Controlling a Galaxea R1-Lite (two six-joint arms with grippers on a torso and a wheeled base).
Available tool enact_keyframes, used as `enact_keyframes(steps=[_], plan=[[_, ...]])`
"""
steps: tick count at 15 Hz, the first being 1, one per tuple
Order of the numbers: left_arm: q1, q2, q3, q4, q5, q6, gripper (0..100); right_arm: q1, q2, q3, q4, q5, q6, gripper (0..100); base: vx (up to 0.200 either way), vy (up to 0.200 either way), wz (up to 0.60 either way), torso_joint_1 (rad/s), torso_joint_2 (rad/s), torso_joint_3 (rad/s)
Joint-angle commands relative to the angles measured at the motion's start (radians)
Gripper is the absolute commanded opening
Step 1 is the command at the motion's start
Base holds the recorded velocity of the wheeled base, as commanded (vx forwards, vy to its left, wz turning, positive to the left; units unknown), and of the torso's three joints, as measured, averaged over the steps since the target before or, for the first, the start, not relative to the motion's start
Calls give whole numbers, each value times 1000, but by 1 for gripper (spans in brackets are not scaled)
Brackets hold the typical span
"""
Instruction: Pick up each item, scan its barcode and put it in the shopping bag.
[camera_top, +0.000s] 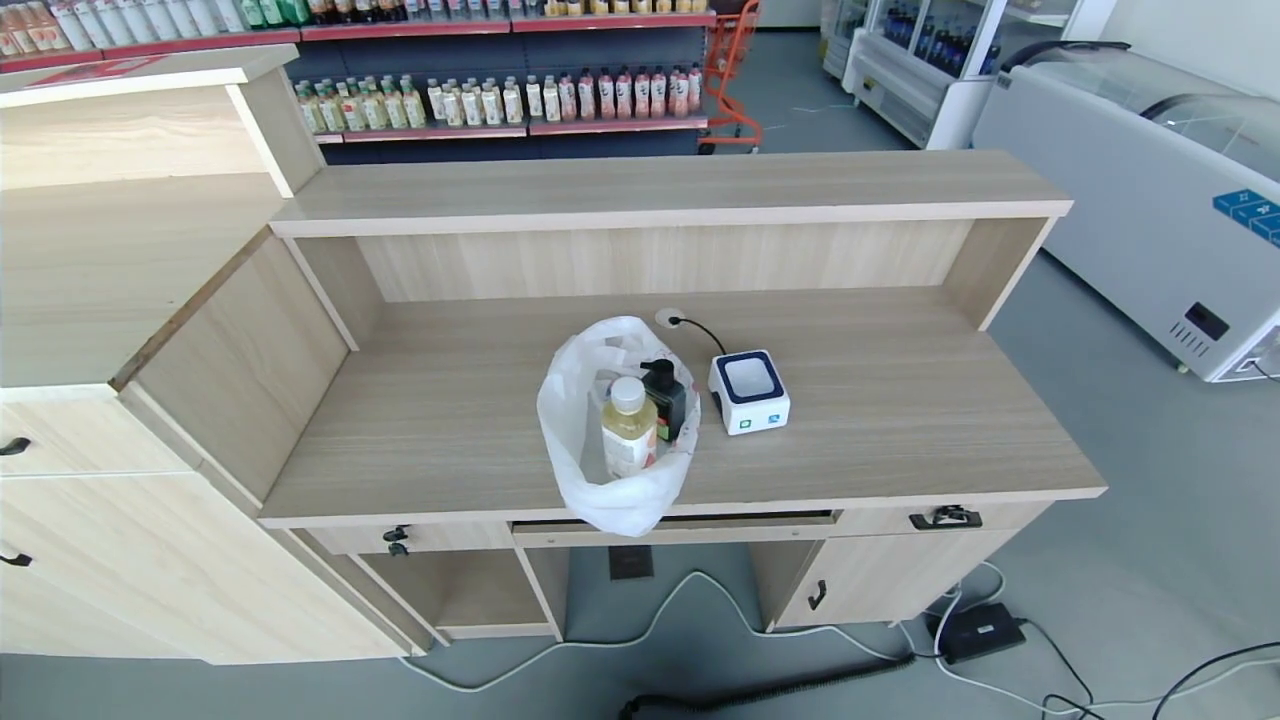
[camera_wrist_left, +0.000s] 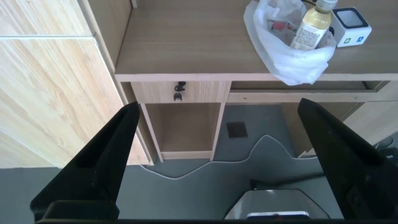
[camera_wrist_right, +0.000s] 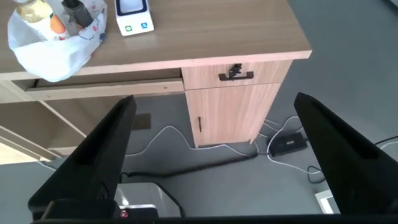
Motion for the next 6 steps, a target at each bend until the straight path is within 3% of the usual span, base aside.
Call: enact_keyframes(steps=[1,6], plan=[[0,0,0,0,0,0,100,1,-5,0,1,0,2,100,0,0,0,0,0,0],[0,0,0,0,0,0,100,1,-5,0,1,0,2,100,0,0,0,0,0,0]])
